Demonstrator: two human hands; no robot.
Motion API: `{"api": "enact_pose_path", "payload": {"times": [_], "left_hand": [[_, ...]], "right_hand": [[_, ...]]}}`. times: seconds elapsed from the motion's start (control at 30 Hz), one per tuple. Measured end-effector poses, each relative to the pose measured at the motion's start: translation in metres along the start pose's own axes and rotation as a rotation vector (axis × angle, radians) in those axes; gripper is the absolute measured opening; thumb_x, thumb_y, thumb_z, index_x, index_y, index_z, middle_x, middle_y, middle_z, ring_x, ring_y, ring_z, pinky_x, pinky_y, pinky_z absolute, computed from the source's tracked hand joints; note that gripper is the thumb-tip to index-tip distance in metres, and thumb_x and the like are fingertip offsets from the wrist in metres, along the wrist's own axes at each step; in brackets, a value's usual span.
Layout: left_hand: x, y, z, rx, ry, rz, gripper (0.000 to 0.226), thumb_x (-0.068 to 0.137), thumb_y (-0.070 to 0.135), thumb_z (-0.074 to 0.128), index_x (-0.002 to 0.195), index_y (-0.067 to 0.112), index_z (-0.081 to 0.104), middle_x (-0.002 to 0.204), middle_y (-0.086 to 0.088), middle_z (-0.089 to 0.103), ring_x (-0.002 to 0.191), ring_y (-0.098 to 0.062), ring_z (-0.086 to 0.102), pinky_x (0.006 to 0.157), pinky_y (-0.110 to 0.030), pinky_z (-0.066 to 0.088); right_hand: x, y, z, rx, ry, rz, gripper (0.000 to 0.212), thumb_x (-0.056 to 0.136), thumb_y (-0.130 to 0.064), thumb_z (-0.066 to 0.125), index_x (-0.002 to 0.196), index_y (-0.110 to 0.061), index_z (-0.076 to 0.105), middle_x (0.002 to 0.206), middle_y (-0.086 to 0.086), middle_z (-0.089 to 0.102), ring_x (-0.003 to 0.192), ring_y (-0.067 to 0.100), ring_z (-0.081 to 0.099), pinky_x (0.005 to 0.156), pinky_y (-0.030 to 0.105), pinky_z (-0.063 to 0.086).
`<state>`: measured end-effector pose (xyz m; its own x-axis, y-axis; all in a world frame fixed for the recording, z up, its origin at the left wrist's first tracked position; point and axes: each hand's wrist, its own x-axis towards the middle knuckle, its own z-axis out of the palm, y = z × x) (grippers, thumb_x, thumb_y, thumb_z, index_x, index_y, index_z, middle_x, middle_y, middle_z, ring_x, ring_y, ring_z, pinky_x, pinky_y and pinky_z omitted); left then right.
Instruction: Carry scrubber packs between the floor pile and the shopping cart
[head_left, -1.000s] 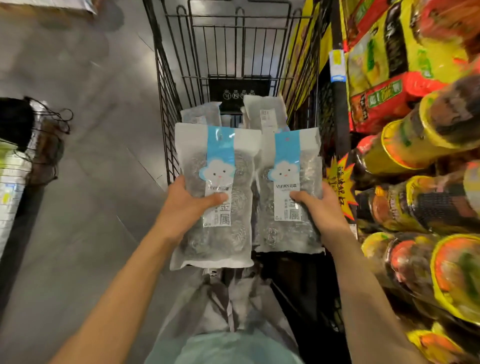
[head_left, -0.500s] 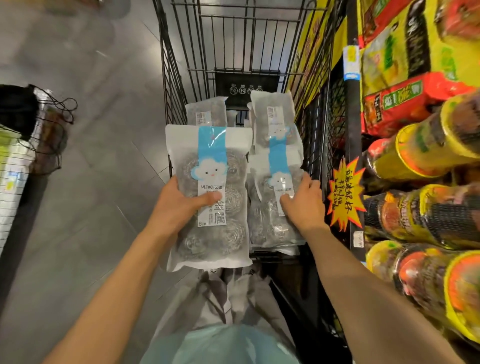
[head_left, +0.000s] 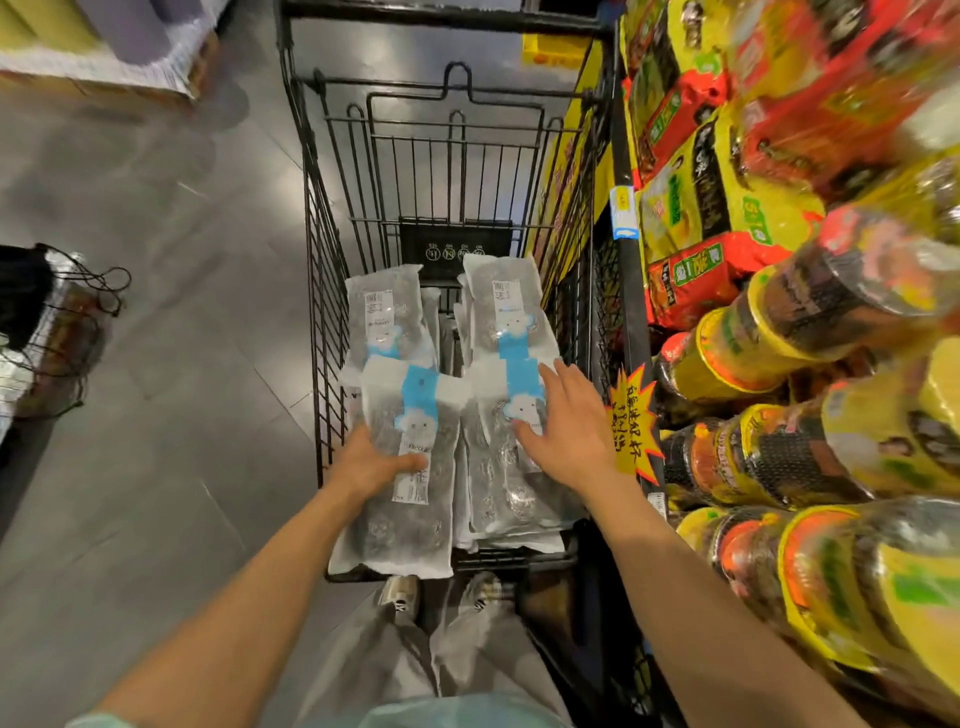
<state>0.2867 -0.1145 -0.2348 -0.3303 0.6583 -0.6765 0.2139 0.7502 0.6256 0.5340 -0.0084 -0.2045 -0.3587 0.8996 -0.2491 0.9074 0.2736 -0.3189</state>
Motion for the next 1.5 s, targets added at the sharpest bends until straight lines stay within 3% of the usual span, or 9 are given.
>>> {"api": "enact_pose_path", "payload": {"times": [0.1,0.23,0.33,0.43,0.73,1.07,1.2,1.33,1.5], "left_hand": [[0.006,-0.008,0.003,0.188,0.024,-0.008,0.078,0.070,0.037,0.093,0.132,0.016,0.051,0.112,0.001,0.068,0.110,-0.029,0.066,0.096,-0.043,0.053],[0.001,-0.005,0.001,0.358,0.146,0.060,0.078,0.080,0.024,0.087,0.138,0.010,0.036,0.116,-0.009,0.063,0.115,-0.035,0.062,0.093,-0.046,0.053],[-0.005,0.006,-0.007,0.639,0.231,0.226,0.087,0.088,0.021,0.074,0.157,0.009,0.022,0.143,-0.019,0.049,0.133,-0.037,0.048,0.110,-0.049,0.046],[-0.010,0.039,-0.018,0.872,0.192,0.488,0.079,0.095,0.028,0.066,0.159,0.010,0.025,0.157,-0.018,0.040,0.142,-0.036,0.041,0.116,-0.047,0.039],[-0.039,0.113,-0.070,1.122,0.089,0.951,0.076,0.099,0.049,0.058,0.161,0.020,0.025,0.157,-0.006,0.044,0.145,-0.029,0.041,0.120,-0.047,0.030],[-0.067,0.163,-0.067,1.184,-0.216,1.400,0.077,0.100,0.057,0.052,0.162,0.022,0.021,0.166,-0.003,0.033,0.147,-0.024,0.040,0.117,-0.042,0.037],[-0.131,0.180,-0.017,1.140,-0.370,1.697,0.077,0.099,0.055,0.056,0.161,0.019,0.029,0.162,-0.006,0.041,0.147,-0.025,0.041,0.115,-0.040,0.038],[-0.205,0.173,0.022,1.057,-0.530,1.899,0.074,0.095,0.063,0.050,0.153,0.018,0.041,0.144,-0.008,0.059,0.130,-0.030,0.057,0.100,-0.042,0.050],[-0.292,0.124,0.058,1.099,-0.704,2.121,0.075,0.096,0.062,0.052,0.158,0.024,0.035,0.148,-0.007,0.056,0.133,-0.031,0.055,0.104,-0.043,0.049]], "right_hand": [[-0.008,-0.004,-0.010,-0.014,0.008,-0.023,0.089,0.095,-0.059,0.055,0.162,-0.014,0.018,0.170,0.012,0.015,0.157,0.029,0.012,0.128,0.042,0.012],[-0.016,-0.003,-0.023,-0.033,0.046,-0.037,0.092,0.095,-0.061,0.056,0.162,-0.010,0.018,0.170,0.015,0.015,0.157,0.032,0.015,0.127,0.042,0.011],[-0.022,-0.007,-0.030,-0.053,0.058,-0.037,0.092,0.095,-0.062,0.055,0.162,-0.010,0.019,0.169,0.015,0.016,0.156,0.032,0.015,0.127,0.044,0.012],[-0.026,-0.016,-0.038,-0.057,0.086,-0.052,0.089,0.094,-0.062,0.056,0.160,-0.010,0.025,0.167,0.014,0.023,0.155,0.032,0.019,0.126,0.043,0.014],[-0.061,-0.040,-0.086,-0.046,0.194,0.081,0.091,0.094,-0.063,0.057,0.162,-0.012,0.024,0.169,0.013,0.021,0.156,0.031,0.017,0.127,0.046,0.016],[-0.194,-0.099,-0.114,0.023,0.433,0.497,0.091,0.096,-0.066,0.051,0.163,-0.014,0.020,0.171,0.010,0.014,0.158,0.028,0.011,0.127,0.042,0.013],[-0.274,-0.126,-0.114,0.078,0.489,0.675,0.091,0.097,-0.065,0.052,0.164,-0.017,0.013,0.172,0.004,0.010,0.158,0.023,0.009,0.125,0.038,0.015],[-0.357,-0.153,-0.109,0.091,0.601,0.823,0.091,0.096,-0.064,0.055,0.164,-0.017,0.018,0.171,0.003,0.014,0.158,0.022,0.013,0.125,0.036,0.017],[-0.464,-0.194,-0.074,0.045,0.718,1.081,0.086,0.096,-0.059,0.058,0.161,-0.013,0.025,0.166,0.011,0.027,0.155,0.027,0.021,0.124,0.035,0.018]]}}
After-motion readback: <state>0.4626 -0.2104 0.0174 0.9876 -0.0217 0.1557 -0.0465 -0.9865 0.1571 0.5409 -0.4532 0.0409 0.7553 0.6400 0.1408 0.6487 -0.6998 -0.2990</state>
